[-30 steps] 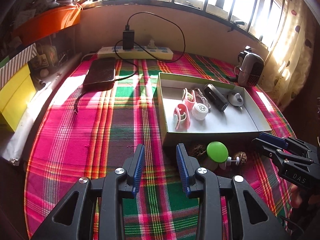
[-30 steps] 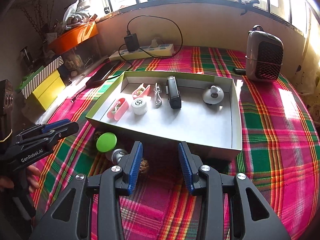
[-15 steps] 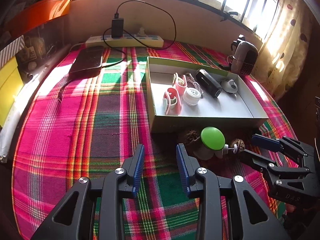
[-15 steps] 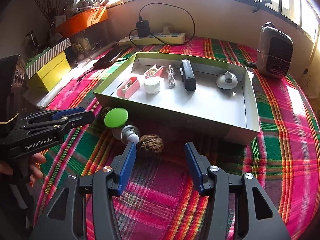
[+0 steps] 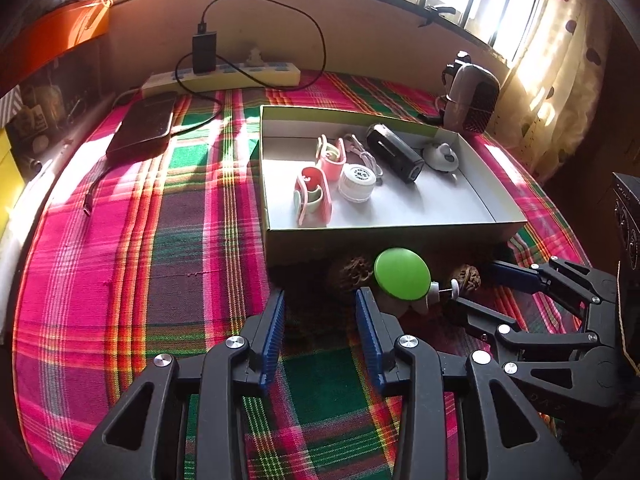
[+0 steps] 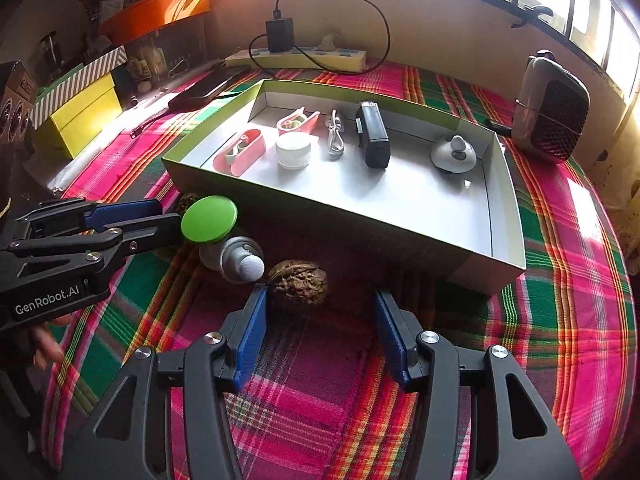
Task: Organize objects
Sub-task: 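Withdraw both tools from the box toward the walnuts and green lamp, then close the left tool on one walnut while the right tool grasps the other walnut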
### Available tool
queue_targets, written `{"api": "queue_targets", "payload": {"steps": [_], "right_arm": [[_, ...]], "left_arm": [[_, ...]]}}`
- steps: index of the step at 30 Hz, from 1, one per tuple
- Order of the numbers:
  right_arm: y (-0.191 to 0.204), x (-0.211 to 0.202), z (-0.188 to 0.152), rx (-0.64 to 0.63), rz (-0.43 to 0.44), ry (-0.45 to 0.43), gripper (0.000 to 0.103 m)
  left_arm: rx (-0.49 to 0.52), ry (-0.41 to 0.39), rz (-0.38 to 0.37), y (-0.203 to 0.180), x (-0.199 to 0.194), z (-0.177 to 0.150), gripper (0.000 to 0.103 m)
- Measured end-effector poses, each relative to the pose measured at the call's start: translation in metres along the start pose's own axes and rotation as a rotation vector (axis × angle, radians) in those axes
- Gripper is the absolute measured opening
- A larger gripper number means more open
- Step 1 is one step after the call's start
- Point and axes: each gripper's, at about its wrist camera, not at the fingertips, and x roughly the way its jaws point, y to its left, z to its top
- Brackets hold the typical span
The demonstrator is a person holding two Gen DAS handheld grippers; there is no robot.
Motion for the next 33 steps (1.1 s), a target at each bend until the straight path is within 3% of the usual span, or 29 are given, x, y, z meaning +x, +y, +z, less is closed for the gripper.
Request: {"api": "queue_targets", "payload": {"steps": [20,28,33], "right_arm": [[-0.013,-0.002,0.001,0.031,-0.056,-0.013,0.053],[-0.020,-0.004,-0.003,0.054,-0.038,-0.014,0.033],[-0.021,-0.005,-0.004,0.063,-0.027,-0.020,0.026]], "left_arm": [[0.017,0.024,0.023,-0.009,0.011,0.004,0.036],[-0.014,0.015,0.037,-0.001,0.007,0.001,0.036],[-0.030,0.010,0.057,0.007,0.003,-0.002,0.036]]}}
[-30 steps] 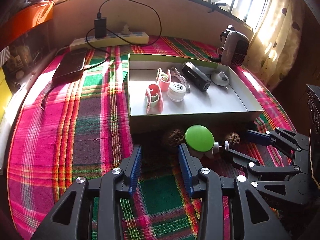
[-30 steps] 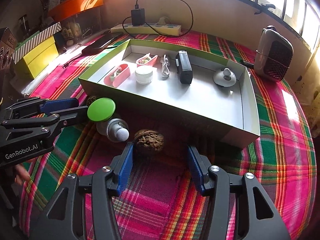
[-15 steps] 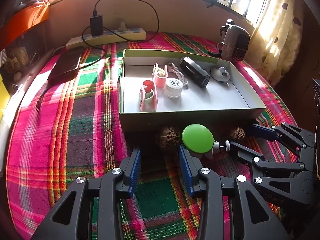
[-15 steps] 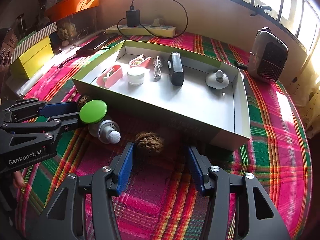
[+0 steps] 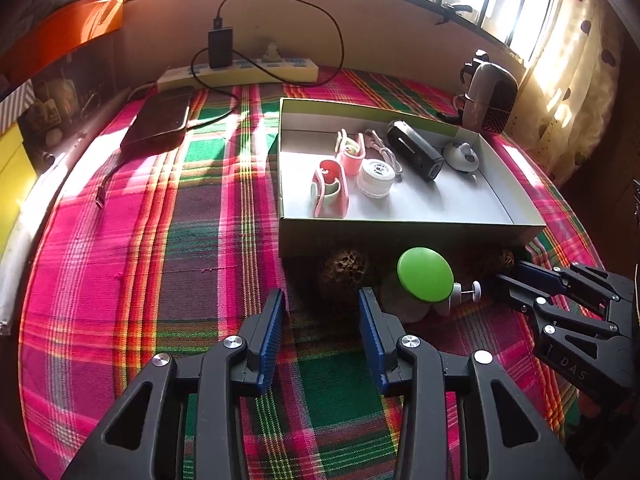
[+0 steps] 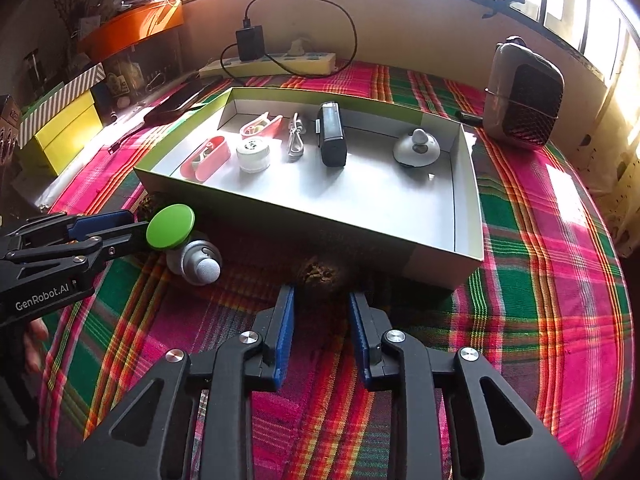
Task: Organize objects
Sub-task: 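Close the left tool on one walnut while the right tool grasps the other walnut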
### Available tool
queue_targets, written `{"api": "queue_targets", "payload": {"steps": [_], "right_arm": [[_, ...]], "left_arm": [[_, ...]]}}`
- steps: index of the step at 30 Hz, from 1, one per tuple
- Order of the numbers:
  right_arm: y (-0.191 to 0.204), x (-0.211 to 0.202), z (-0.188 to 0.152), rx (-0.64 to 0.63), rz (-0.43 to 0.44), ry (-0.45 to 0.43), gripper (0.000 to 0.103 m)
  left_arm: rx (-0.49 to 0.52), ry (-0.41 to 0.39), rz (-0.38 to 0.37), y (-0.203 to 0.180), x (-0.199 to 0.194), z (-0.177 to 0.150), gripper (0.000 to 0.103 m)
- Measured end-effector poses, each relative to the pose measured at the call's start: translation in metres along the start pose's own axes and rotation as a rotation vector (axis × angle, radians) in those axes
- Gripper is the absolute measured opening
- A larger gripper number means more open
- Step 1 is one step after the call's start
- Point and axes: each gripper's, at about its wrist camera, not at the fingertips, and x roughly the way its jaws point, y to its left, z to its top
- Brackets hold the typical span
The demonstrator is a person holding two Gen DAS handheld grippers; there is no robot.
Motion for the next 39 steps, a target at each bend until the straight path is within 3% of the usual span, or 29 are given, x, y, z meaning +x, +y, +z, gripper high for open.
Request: {"api": "queue_targets", "payload": {"steps": [6,13,26,29,32,33,39], "right_arm": [[-0.002,-0.003,-0.004,0.000,0.009,-0.005,0.020],[-0.004,-0.005,-0.007,0.002,0.001,-0.005,0.020],[-0.009,-0.006,-0.008,0.002,-0.001,0.002,0.020],[-0.009,-0.006,-0.008,-0.001,-0.004,0.002,0.024],[-0.010,-0.006,-0.008,0.007,-0.006,-0.003,0.045],[-0.011,-0.006,-0.007,0.012,-0.001,-0.003,0.047],[-0.012,-0.002,-0.005,0.031,-0.006,0.001,0.047]], "left_arm": [[0.006,-0.006,0.021,0.006,-0.004,-0.003,0.036],[0.065,-0.007,-0.005,-0.009,0.000,0.003,0.036],[0.075,0.018,0.048,-0.016,0.012,0.012,0.036],[0.064,0.022,0.055,-0.016,0.013,0.013,0.036],[0.042,0.021,0.049,-0.014,0.012,0.013,0.036],[0.033,0.018,0.047,-0.013,0.012,0.013,0.036],[0.002,0.011,0.051,-0.008,0.011,0.014,0.028]]}}
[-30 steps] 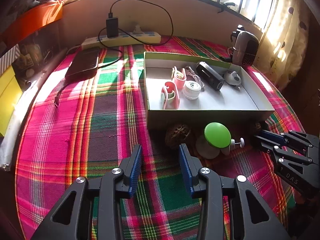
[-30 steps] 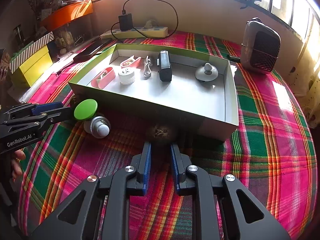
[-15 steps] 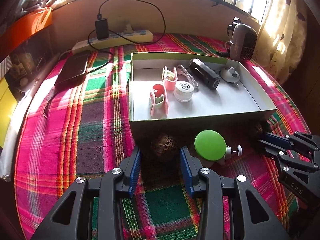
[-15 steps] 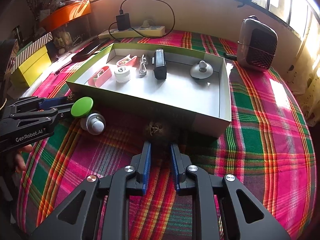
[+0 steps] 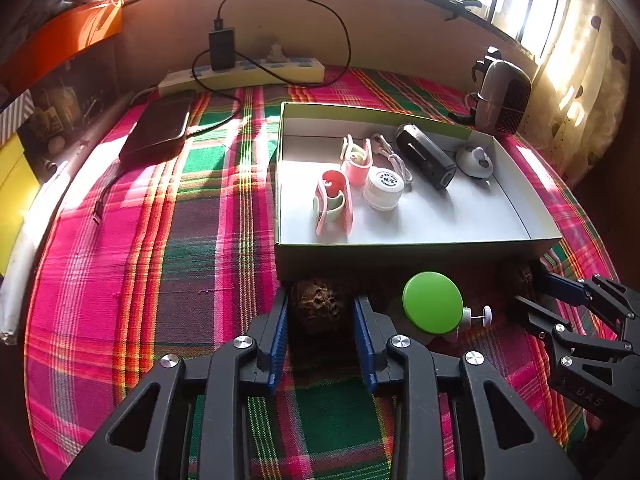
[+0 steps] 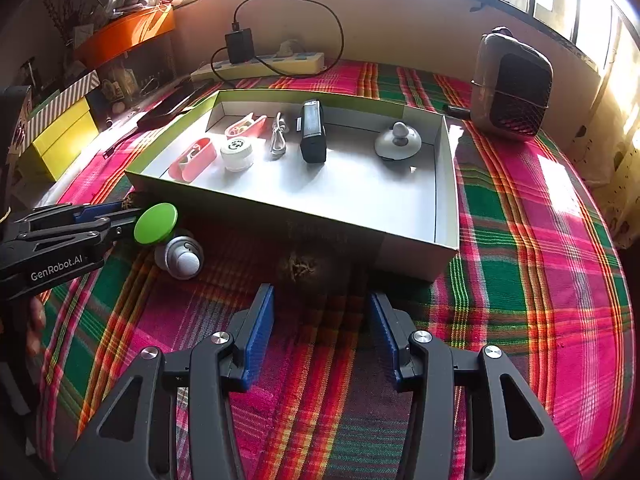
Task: Organize objects
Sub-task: 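Close the left tool on one walnut while the right tool grasps the other walnut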
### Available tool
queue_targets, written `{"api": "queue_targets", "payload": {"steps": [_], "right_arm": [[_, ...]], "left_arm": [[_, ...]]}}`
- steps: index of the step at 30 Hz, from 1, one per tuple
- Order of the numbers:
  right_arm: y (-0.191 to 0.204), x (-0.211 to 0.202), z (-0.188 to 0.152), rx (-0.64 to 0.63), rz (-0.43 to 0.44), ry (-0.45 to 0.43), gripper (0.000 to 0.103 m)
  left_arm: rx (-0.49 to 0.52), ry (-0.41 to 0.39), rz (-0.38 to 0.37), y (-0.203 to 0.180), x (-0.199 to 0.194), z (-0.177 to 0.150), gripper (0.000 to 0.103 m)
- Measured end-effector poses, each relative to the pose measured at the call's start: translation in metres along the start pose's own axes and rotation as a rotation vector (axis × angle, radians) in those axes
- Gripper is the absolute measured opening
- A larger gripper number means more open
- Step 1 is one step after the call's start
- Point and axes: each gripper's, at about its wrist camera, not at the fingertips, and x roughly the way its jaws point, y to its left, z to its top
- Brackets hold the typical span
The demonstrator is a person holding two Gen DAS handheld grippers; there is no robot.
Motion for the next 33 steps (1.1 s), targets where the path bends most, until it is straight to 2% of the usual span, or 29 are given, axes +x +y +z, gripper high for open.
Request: {"api": "queue_targets", "payload": {"steps": [11,16,33], "right_arm": [[-0.001,0.004,0.006,0.067,0.024,-0.011,0.047],[-0.001,0.004,0.006,0.073,0.021,-0.018,0.031],[0.004,-0.001,0.000,0.064,0.036,-0.029,0.031]], "left_arm": [[-0.018,-0.007,-0.002,0.005,-0.004,-0.004,0.027],[-0.022,-0.010,-0.001,0.005,-0.005,-0.006,0.027],[-0.008,-0.015,0.003,0.001,-0.010,-0.014,0.027]]}}
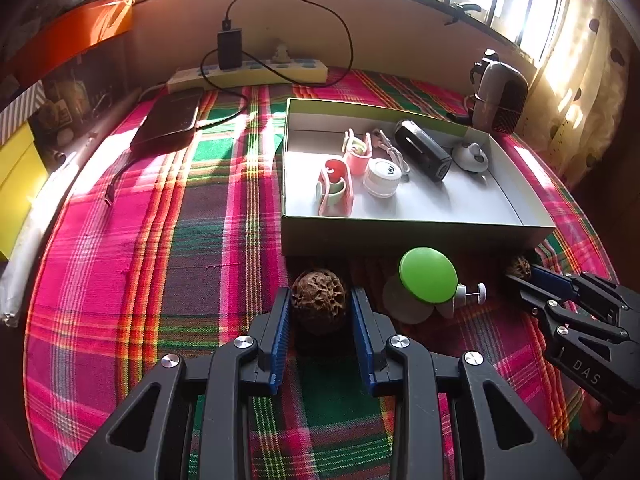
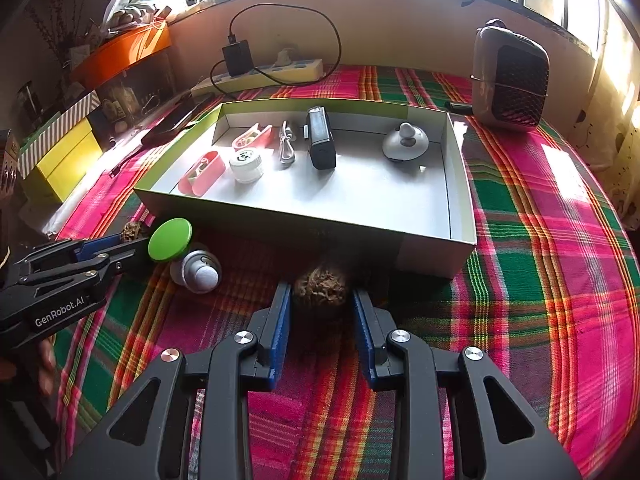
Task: Organize objects
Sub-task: 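Close the left tool on one walnut while the right tool grasps the other walnut, then lift both walnuts and carry them toward the box with both tools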
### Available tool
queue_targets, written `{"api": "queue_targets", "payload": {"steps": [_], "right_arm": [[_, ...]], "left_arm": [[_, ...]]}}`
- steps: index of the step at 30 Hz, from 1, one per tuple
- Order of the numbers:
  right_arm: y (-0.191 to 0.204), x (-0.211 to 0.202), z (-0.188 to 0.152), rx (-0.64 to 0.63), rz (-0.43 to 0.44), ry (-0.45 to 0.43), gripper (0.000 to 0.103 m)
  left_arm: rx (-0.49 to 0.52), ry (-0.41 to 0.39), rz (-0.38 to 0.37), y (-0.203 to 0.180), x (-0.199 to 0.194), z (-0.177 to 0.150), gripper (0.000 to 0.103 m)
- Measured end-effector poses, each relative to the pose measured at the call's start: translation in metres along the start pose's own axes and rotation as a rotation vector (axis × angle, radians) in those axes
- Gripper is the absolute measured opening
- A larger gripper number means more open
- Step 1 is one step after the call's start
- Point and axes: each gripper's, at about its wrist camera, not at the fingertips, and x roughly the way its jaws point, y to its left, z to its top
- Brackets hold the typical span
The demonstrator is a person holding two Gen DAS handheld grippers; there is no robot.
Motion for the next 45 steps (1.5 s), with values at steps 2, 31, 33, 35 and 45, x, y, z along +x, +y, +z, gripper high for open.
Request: {"api": "queue_targets", "payload": {"steps": [2,31,33,35,45], "right_arm": [[0.001,0.000,-0.001,0.001,-0.001,0.000,0.031],[0.006,-0.004,-0.006,0.005,-0.015,-0.009,0.031],[0.006,-0.004,-0.007,0.007,-0.014,-0.010,0.031],[0.006,-0.004,-0.007,0.008,-0.013,-0.010,0.031],[0.007,-0.007,-0.007,0.011,-0.002,-0.016,0.031]], "left_arm": [[0.012,-0.003,0.013,-0.003,-0.001,-0.002,0.027],[0.060,-0.030,0.083,-0.016,-0.007,-0.015,0.025],[0.058,-0.030,0.081,-0.016,-0.007,-0.015,0.025],[0.058,-0.033,0.077,-0.016,-0.008,-0.015,0.023],[0.061,-0.050,0.070,-0.017,-0.014,-0.015,0.023]]}}
